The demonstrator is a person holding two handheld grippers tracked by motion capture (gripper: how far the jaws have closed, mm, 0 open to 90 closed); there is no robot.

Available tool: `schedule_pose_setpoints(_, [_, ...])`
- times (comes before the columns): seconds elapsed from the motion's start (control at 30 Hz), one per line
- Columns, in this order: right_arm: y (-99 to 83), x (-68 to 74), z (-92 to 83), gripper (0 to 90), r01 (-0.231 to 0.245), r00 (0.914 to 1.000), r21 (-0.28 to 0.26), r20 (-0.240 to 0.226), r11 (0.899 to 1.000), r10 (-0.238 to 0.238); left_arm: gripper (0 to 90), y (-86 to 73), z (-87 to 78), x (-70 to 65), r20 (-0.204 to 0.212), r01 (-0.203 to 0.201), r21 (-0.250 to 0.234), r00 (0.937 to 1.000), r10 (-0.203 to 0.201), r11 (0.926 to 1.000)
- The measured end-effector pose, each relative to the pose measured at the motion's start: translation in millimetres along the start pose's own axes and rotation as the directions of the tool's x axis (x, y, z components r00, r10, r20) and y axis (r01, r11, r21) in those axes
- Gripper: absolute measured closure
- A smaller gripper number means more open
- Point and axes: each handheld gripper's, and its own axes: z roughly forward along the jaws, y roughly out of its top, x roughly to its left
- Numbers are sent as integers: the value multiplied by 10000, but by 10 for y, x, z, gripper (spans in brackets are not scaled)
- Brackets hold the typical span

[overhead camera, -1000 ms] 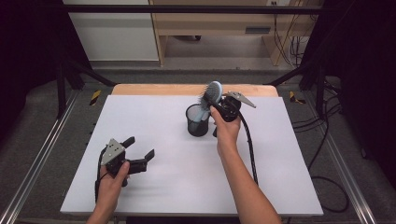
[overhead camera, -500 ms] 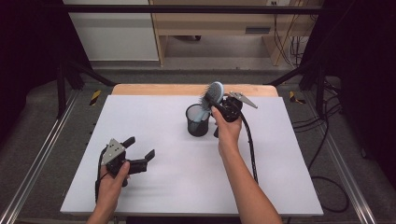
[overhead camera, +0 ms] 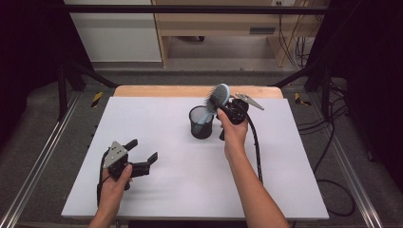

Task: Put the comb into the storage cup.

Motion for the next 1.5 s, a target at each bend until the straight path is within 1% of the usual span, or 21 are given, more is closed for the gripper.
schedule_pose_setpoints(0.27, [1,-28,-2,479,-15,10000,26,9,10000,15,45,-2,4,0,2,-5,31,10000,5,10000])
schedule_pose_setpoints(0.47, [-2,-61,-11,475,-156,9999,27,0,9999,156,45,-2,4,-2,12,-7,36,10000,7,10000])
schedule_pose_setpoints(0.77, [0,-62,-12,464,-119,9999,87,-48,9999,119,45,-4,9,-6,25,8,37,10000,-9,10000])
schedule_pose_setpoints(0.83, [0,-61,-13,459,-36,10000,102,-46,9999,36,45,-4,7,-6,27,11,35,10000,-11,10000])
schedule_pose_setpoints(1.1, [0,-55,-20,430,18,10000,206,-36,9998,-17,45,-4,6,-4,27,16,34,10000,-17,10000])
schedule_pose_setpoints(1.3, [-9,-64,-26,408,88,9999,403,-81,9991,-85,45,-5,8,-4,42,17,45,10000,-17,10000])
schedule_pose_setpoints(1.5, [2,-60,-43,370,280,9996,450,-84,9986,-277,45,-6,10,-5,45,13,56,10000,-13,10000])
